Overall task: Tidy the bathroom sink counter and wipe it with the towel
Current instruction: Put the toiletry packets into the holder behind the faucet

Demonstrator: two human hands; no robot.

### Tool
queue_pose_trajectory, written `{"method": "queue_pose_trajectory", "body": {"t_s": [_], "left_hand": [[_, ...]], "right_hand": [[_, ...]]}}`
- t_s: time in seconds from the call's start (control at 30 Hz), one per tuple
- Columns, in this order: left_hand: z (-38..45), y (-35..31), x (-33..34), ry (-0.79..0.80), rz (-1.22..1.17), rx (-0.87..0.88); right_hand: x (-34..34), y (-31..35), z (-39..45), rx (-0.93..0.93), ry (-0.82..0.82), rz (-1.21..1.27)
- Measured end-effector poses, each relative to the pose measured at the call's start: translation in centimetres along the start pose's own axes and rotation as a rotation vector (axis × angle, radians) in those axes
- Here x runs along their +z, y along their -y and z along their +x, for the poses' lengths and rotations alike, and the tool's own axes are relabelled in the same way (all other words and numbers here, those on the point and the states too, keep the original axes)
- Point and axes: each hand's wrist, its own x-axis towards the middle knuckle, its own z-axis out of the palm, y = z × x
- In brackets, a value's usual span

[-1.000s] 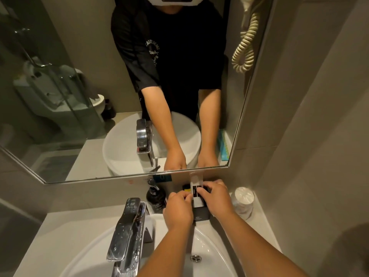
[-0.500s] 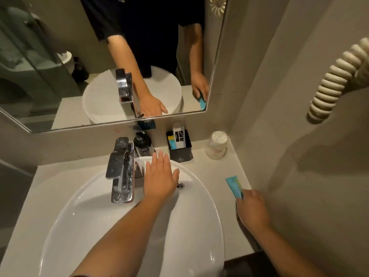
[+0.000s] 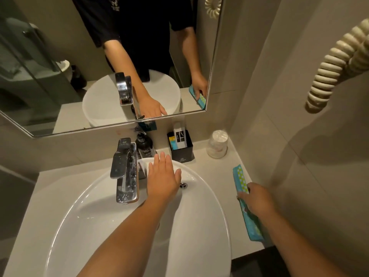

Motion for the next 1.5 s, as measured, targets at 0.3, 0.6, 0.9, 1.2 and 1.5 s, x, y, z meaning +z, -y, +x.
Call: {"method": "queue_pose_trajectory", "body": {"t_s": [0.3,0.6,0.9,1.2,1.5], "left_hand": [[1.7,-5.8,-5.7,-0.146,-0.669,-0.011],[6.8,-5.0,-10.1,-0.31,-1.07,-0.184],[7.7,-3.4,-4.7,-0.159,-0.835,-0.405],[8.5,-2.6,-3.2,-0.172,-0.715,-0.46],[7.0,-2.7,-3.9,-0.218,-0.677,-0.446]], "right_hand": [[-6.7,14.4,2.4,-0.417,0.04,0.626],[-5.3,22.2,6.8,-0.549,0.05,0.747],[0.7,20.0,8.8,-0.47,0.127,0.66],[2.7,19.3,10.6,-0.428,0.027,0.491],[0.5,19.0,8.8,-0.433,0.002,0.497]]}}
